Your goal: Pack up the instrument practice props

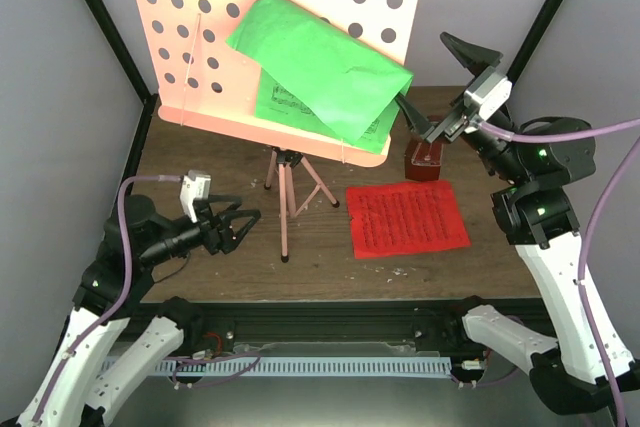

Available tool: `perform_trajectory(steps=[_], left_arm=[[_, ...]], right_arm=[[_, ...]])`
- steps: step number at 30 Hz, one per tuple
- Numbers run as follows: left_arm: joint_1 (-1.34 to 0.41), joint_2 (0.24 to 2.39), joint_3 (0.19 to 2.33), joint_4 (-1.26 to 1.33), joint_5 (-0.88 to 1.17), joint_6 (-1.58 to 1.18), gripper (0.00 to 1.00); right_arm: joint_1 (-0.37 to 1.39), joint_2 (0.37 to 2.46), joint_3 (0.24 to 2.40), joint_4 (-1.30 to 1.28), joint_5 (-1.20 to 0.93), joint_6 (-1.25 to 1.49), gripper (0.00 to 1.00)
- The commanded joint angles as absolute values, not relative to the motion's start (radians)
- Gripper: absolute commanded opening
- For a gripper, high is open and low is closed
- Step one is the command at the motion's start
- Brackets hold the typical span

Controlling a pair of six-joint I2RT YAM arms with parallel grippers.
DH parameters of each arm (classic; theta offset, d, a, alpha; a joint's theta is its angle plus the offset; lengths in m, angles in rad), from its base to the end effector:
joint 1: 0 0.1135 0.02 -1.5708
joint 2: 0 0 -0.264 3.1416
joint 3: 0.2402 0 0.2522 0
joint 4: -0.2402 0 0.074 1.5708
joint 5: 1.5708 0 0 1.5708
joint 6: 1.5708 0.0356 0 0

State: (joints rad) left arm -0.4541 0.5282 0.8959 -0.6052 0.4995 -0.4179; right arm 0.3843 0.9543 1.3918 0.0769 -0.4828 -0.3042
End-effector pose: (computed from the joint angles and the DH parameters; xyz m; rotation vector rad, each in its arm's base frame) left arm 0.0835 -0.0598 0.3658 0.4099 1.8664 -1.0557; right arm 0.1381 0.0737 0.5390 -0.7619 0.8285 0.3263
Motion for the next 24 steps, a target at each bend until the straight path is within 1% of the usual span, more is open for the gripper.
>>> perform_trajectory(steps=[1,14,16,24], left_arm=[[-0.457,0.519,0.905,-0.576,0.579,-0.408,0.82],[-0.457,0.522,0.936,-0.570,0.591,-0.416,0.83],[-0.457,0.521,0.937,-0.572,0.588,-0.416,0.83],[-0.457,0.537,0.969,-0.563,0.591,-0.425,0.83]], right_arm=[[0.391,0.976,1.472,0.090,-0.495,-0.325,0.98],[0.393,1.026,1.579,0.097,-0.579,-0.290,0.96],[0.393,1.032,1.591,0.097,-0.594,-0.283,0.93],[0.394,1.049,1.612,0.101,-0.621,-0.250,0.75]])
